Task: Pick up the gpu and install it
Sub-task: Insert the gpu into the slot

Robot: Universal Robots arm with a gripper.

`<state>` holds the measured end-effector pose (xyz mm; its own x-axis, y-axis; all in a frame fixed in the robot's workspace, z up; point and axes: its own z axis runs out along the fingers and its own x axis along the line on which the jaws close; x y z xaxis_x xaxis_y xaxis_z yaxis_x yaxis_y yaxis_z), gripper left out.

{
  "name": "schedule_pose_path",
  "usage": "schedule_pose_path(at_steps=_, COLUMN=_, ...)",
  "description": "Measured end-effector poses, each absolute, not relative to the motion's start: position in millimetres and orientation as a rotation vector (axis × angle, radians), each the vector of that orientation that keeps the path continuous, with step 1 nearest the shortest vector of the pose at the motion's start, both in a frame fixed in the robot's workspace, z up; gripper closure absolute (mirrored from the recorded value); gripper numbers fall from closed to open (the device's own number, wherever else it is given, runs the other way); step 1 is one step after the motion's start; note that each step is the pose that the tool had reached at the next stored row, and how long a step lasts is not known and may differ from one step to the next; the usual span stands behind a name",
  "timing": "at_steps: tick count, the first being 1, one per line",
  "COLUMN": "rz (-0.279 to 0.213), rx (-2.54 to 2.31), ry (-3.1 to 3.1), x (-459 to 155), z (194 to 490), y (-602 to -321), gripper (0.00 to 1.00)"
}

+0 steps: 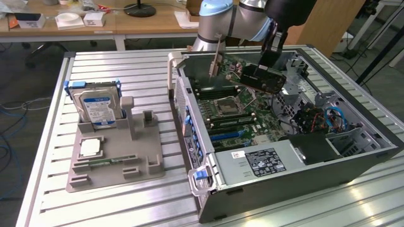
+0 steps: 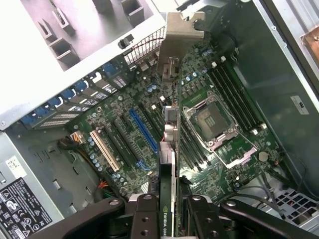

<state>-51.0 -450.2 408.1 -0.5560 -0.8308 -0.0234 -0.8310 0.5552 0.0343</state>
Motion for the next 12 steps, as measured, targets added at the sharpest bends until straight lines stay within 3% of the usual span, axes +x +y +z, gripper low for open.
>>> schedule_pose_path(at_steps=12, rz=0.065, rx=-1.736, ry=2.617, x=-51.0, z=405.1, y=-450.0, gripper=0.74)
